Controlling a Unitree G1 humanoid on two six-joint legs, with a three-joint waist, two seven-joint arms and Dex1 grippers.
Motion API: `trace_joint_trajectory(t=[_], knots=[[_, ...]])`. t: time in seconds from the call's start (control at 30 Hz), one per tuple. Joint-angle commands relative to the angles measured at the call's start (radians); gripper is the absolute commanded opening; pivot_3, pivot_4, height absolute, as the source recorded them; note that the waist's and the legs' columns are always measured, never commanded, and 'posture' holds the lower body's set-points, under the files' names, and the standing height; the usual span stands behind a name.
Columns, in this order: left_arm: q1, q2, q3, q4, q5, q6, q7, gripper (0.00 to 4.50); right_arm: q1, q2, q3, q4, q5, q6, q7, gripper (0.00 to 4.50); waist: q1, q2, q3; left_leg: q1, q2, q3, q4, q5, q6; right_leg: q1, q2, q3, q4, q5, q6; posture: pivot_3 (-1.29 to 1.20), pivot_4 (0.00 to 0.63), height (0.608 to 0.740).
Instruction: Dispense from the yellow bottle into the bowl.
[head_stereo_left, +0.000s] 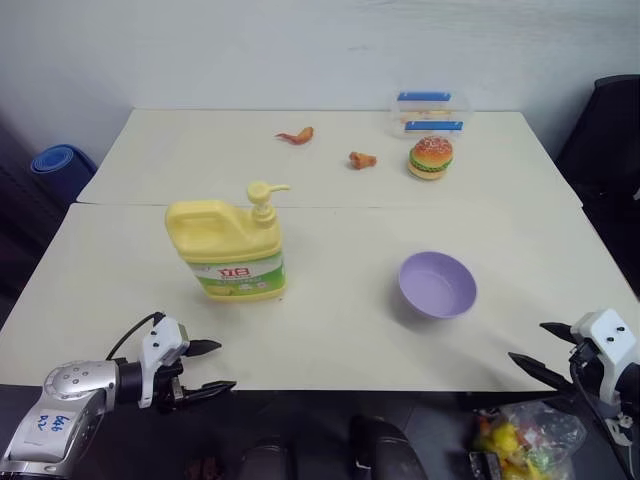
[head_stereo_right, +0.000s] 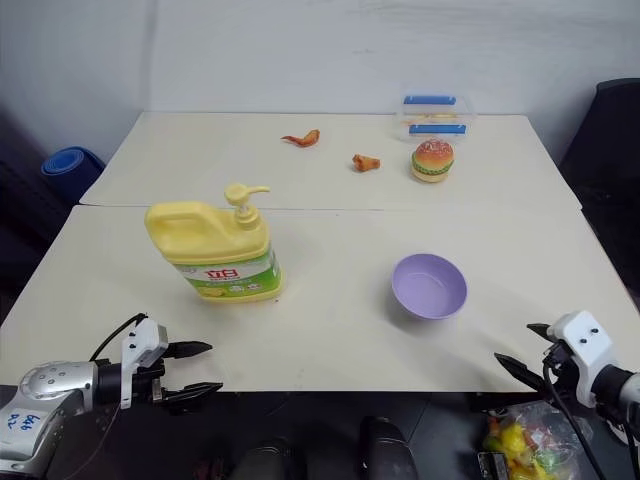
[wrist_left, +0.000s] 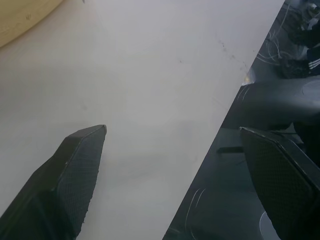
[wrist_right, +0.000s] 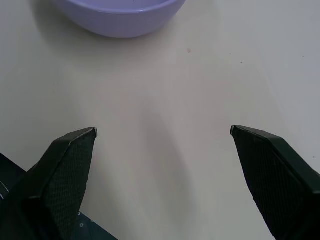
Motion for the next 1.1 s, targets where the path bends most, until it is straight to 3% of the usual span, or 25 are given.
trace_joint_trajectory(t=[0.03,0.33,0.63,0.83,1.1], knots=[[-0.004,-0.002,-0.006,-0.006,-0.002,-0.024,-0.001,4.50,0.004,-0.014,-0.023,-0.022,0.004,0.004,0.003,4.47,0.000,0.000,0.000,0.000,0.000,0.000,0.000,0.000,0.000,0.000,0.000,0.000,0.000,0.000,0.000,0.00,0.150,0.740],[-0.006,0.008,0.006,-0.031,-0.054,0.042,-0.002,4.50,0.015,-0.020,-0.032,-0.041,0.037,0.054,0.033,4.47,0.000,0.000,0.000,0.000,0.000,0.000,0.000,0.000,0.000,0.000,0.000,0.000,0.000,0.000,0.000,0.00,0.150,0.740],[-0.079,0.173,0.101,-0.292,-0.361,0.300,-0.133,4.50,0.014,-0.081,-0.101,-0.312,0.177,0.228,0.075,4.47,0.000,0.000,0.000,0.001,0.000,0.000,0.001,0.001,-0.001,0.000,0.000,0.001,0.002,0.000,0.000,0.00,0.150,0.740],[-0.444,0.249,0.053,-0.322,-0.517,0.410,-0.169,4.50,-0.205,-0.144,0.121,-0.388,0.112,0.270,0.024,4.47,0.001,-0.001,0.000,0.000,-0.001,-0.001,0.002,0.002,-0.003,0.001,0.002,0.000,0.002,0.000,0.000,0.00,0.150,0.740],[-0.740,0.250,-0.113,-0.253,-0.462,0.383,-0.291,4.50,-0.422,-0.067,0.426,-0.282,-0.044,0.224,-0.027,4.47,0.001,-0.002,0.001,-0.002,-0.001,0.000,0.002,0.003,-0.004,0.000,0.013,-0.007,0.002,0.000,0.000,0.00,0.150,0.740]])
